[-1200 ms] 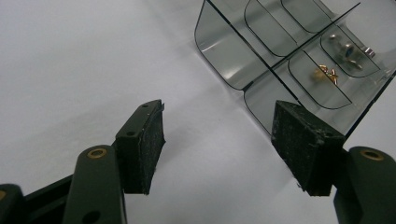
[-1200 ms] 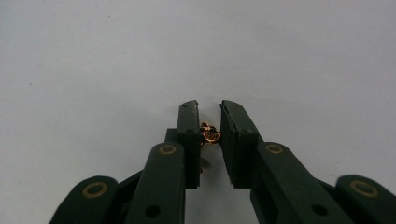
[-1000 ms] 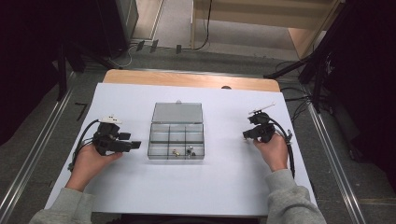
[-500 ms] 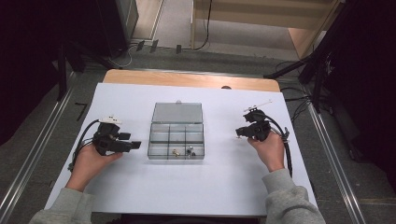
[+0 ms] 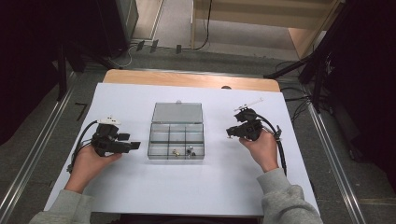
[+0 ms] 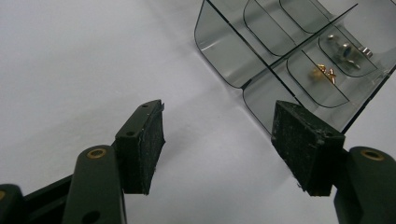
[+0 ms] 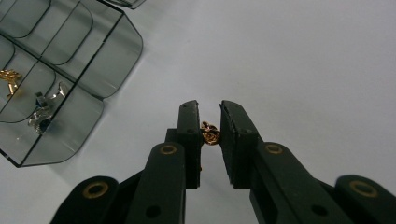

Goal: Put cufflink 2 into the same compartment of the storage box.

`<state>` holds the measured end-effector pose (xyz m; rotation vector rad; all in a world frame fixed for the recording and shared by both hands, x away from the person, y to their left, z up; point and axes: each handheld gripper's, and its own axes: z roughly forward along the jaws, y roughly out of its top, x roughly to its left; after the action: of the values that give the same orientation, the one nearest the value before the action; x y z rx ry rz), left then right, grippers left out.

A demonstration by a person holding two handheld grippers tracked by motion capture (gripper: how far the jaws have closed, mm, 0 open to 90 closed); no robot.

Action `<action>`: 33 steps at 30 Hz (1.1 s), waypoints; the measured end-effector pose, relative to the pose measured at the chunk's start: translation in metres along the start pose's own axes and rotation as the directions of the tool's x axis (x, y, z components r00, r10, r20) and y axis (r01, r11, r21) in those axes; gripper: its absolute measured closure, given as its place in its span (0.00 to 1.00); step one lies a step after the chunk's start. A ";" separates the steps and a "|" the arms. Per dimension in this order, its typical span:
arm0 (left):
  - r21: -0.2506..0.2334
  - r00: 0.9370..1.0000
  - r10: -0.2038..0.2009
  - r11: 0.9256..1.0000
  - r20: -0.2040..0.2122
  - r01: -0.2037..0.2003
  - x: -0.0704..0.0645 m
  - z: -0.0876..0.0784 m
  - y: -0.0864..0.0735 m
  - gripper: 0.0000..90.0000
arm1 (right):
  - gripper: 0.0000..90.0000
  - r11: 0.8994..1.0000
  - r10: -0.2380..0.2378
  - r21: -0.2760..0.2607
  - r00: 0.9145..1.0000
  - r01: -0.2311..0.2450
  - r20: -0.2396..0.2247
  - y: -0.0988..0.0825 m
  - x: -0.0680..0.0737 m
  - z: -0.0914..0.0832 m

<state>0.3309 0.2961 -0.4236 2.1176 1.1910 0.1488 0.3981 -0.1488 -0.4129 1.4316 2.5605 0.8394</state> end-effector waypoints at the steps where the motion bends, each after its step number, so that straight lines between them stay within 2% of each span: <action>1: 0.001 1.000 0.001 1.000 -0.002 -0.001 -0.001 0.000 0.000 0.39 | 0.89 1.000 -0.007 0.002 1.000 0.007 -0.005 0.002 0.003 0.000; 6: 0.000 1.000 -0.001 1.000 -0.003 0.001 -0.001 -0.001 -0.002 0.39 | 0.89 0.999 -0.047 -0.003 0.999 0.047 -0.019 0.007 0.016 0.001; 16: -0.003 1.000 0.002 1.000 -0.004 -0.002 -0.001 -0.001 -0.004 0.39 | 0.89 0.996 -0.092 -0.008 0.994 0.092 -0.055 0.017 0.036 0.004; 26: -0.010 1.000 -0.002 1.000 -0.007 0.002 -0.001 -0.003 -0.005 0.39 | 0.89 0.989 -0.146 -0.030 0.986 0.144 -0.086 0.025 0.057 0.000; 33: -0.015 1.000 -0.004 1.000 -0.008 0.003 0.000 -0.004 -0.005 0.39 | 0.89 0.986 -0.167 -0.040 0.981 0.164 -0.100 0.030 0.069 -0.003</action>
<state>0.3257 0.3001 -0.4237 2.1039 1.1948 0.1645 0.3814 -0.0818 -0.3834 1.1759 2.6829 0.9453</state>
